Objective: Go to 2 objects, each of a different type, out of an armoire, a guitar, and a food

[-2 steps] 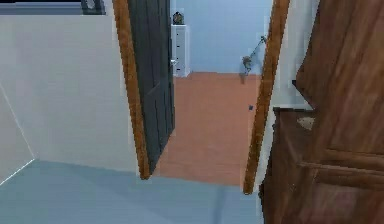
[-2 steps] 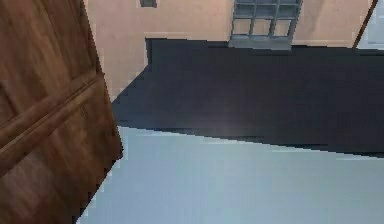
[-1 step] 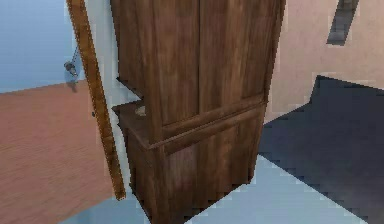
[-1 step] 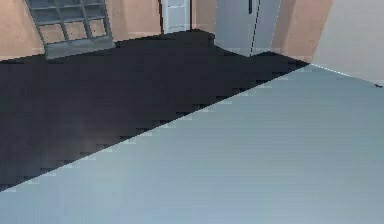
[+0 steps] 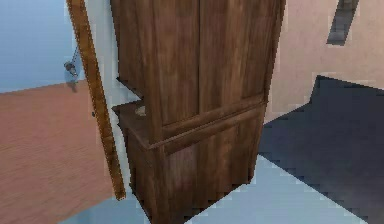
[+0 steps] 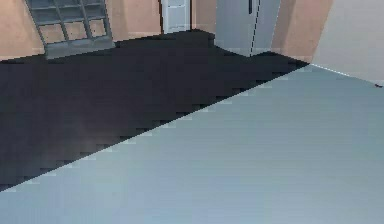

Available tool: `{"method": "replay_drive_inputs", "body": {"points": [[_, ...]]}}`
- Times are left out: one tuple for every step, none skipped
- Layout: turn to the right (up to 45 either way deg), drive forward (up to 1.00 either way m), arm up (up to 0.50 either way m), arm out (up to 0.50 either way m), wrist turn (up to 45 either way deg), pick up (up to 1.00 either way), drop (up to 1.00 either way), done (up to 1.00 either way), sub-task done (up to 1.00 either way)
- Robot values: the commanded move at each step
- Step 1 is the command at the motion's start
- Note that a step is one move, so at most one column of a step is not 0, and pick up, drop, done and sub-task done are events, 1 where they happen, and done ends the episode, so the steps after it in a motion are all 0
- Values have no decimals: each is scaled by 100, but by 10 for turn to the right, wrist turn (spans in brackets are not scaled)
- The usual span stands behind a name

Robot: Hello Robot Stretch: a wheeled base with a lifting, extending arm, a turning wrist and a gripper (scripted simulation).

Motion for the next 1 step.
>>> {"method": "replay_drive_inputs", "body": {"points": [[-330, 0, 0, 0, 0, 0, 0, 0, 0]]}}
